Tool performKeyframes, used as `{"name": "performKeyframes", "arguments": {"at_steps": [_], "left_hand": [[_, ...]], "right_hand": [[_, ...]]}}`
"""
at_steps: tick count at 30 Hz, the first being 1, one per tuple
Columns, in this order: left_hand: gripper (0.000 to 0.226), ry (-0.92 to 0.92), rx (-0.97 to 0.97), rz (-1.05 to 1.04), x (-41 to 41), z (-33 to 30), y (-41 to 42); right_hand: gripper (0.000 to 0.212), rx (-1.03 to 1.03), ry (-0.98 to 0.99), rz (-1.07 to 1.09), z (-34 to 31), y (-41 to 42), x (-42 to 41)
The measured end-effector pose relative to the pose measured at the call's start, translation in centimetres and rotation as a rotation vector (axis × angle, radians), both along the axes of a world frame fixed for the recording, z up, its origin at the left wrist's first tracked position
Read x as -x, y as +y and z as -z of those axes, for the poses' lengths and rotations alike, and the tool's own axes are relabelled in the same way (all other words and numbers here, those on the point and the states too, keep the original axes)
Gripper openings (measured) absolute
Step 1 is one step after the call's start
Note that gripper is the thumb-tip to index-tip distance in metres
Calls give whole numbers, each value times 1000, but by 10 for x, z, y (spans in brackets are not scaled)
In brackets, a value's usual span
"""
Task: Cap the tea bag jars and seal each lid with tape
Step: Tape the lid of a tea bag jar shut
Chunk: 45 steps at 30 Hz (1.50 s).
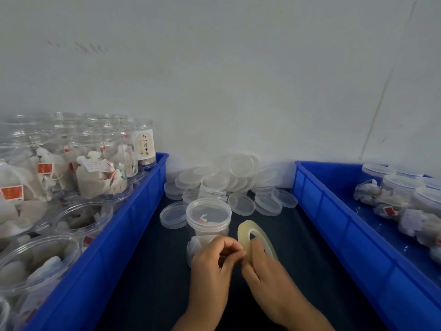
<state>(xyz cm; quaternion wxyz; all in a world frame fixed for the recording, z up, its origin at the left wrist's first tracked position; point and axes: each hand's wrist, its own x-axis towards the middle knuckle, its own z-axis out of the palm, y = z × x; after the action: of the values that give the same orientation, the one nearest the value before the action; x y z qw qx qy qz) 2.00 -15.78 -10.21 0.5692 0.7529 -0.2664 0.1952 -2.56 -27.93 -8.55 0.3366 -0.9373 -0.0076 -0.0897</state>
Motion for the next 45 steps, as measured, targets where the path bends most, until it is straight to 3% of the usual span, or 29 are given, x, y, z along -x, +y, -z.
{"name": "performKeyframes", "arguments": {"at_steps": [8,17,23,29,35,38,45], "left_hand": [[29,67,58,46,1,2,1],[13,-2,-95,45,2,7,-1],[18,-169,-249,-42,1,9,1],[20,-221,-183,-82,-1,4,3],[13,-470,-342,-164,-14,1,15],[7,-534,-317,-213,-15,-3,17],[18,-673,-289,-244,-20,-2,25]], "right_hand": [[8,12,21,13,3,3,2],[6,39,44,5,2,-2,1],[16,29,130,17,0,-10,-2],[22,25,20,-32,-3,-17,-3],[5,-36,153,-28,-4,-26,-8],[12,-3,119,-26,-8,-35,-5],[31,8,26,71,-1,-29,-3]]}}
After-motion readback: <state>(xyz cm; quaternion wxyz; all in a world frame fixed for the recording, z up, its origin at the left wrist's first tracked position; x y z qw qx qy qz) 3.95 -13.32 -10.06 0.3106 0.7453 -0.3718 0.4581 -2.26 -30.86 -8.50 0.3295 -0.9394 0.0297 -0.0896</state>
